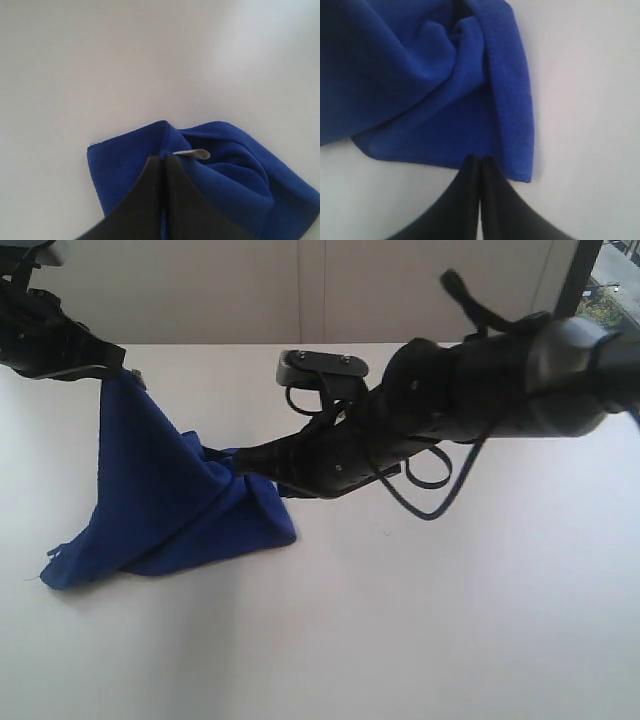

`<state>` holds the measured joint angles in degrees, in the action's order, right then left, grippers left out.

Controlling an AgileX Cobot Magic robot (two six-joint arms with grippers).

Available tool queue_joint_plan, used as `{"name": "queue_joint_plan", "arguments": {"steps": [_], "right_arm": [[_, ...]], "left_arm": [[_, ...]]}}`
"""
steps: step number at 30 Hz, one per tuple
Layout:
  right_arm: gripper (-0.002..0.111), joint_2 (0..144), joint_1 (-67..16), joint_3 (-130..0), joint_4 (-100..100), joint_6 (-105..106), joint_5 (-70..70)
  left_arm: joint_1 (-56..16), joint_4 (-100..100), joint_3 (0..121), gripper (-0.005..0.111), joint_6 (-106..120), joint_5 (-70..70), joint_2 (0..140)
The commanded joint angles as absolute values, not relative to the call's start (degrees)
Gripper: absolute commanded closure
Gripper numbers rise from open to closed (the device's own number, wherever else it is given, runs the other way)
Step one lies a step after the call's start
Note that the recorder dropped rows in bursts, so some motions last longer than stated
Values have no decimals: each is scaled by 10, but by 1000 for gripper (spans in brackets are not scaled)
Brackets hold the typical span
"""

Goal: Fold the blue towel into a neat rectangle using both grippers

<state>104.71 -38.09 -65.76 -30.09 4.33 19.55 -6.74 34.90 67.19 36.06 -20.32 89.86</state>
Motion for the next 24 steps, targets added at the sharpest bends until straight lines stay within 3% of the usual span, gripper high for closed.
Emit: {"name": "queue_joint_plan", "arguments": {"steps": [1,10,24], "right_arm": [[106,1090,-399,-696,-302,61,192],[71,1106,-399,-701,-246,151,237],[67,1147,-399,-699,-136,194,196]], "left_arm": [[-66,355,668,107,362,-201,897],[-66,355,668,107,362,-200,897],[-66,355,668,107,362,-213,897]]}}
